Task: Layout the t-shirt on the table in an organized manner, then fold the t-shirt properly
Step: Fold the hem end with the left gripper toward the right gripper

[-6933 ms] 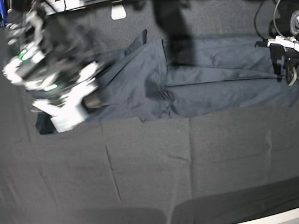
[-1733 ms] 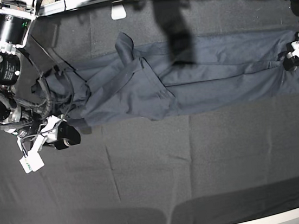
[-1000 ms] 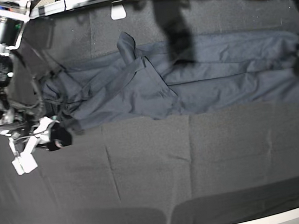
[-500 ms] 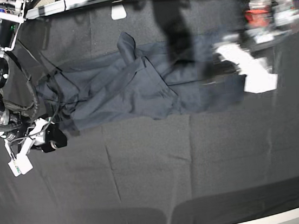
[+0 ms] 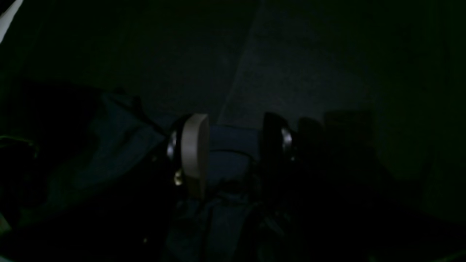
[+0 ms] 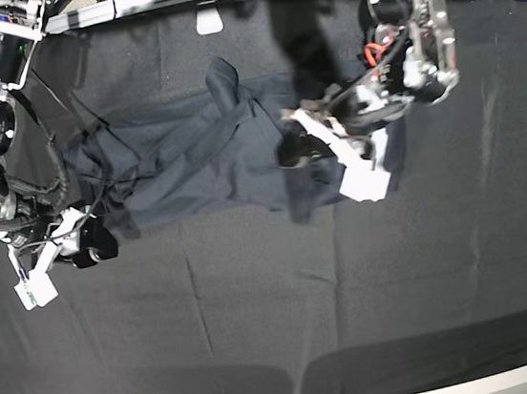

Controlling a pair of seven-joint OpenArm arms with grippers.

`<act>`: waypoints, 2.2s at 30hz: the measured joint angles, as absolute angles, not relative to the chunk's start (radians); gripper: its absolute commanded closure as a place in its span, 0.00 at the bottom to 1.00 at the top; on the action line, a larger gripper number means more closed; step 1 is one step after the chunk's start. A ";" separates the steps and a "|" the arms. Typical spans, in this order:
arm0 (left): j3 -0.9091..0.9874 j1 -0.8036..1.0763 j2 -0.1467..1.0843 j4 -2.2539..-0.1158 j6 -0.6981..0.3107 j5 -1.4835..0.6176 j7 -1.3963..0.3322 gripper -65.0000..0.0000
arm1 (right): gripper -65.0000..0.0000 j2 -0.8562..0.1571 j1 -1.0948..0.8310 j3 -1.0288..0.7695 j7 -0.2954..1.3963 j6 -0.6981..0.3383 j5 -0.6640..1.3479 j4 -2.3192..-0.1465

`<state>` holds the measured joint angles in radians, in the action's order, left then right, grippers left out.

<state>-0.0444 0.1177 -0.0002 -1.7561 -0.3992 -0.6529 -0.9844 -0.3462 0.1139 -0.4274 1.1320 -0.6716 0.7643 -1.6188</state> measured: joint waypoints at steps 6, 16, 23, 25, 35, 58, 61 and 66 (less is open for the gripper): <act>-0.079 0.082 -0.001 -1.756 -0.527 -0.857 -0.976 0.54 | 0.63 -0.346 0.113 -0.427 1.132 -0.672 0.764 -1.619; -0.013 0.057 0.038 -1.795 -0.555 -0.856 -1.148 0.54 | 0.63 -0.346 0.113 -0.427 1.132 -0.672 0.764 -1.619; 0.085 0.162 0.123 -1.811 -0.557 -0.788 -1.183 0.54 | 0.63 -0.346 0.113 -0.427 1.132 -0.672 0.762 -1.619; 0.084 0.189 0.122 -1.811 -0.557 -0.793 -1.179 0.54 | 0.63 -0.346 0.113 -0.427 1.132 -0.672 0.764 -1.619; -0.158 0.271 0.119 -1.811 -0.555 -0.838 -1.103 0.54 | 0.63 -0.347 0.113 -0.427 1.132 -0.672 0.764 -1.619; 0.260 0.107 0.117 -1.811 -0.574 -0.752 -0.965 0.54 | 0.35 -0.557 0.006 -0.426 1.044 -0.675 0.576 -1.437; 0.310 0.108 0.114 -1.811 -0.574 -0.755 -0.965 0.54 | 0.35 -0.554 0.029 -0.427 1.026 -0.670 0.602 -1.317; 0.340 0.108 0.115 -1.811 -0.574 -0.752 -0.967 0.54 | 0.35 -0.531 0.064 -0.426 1.056 -0.670 0.680 -1.214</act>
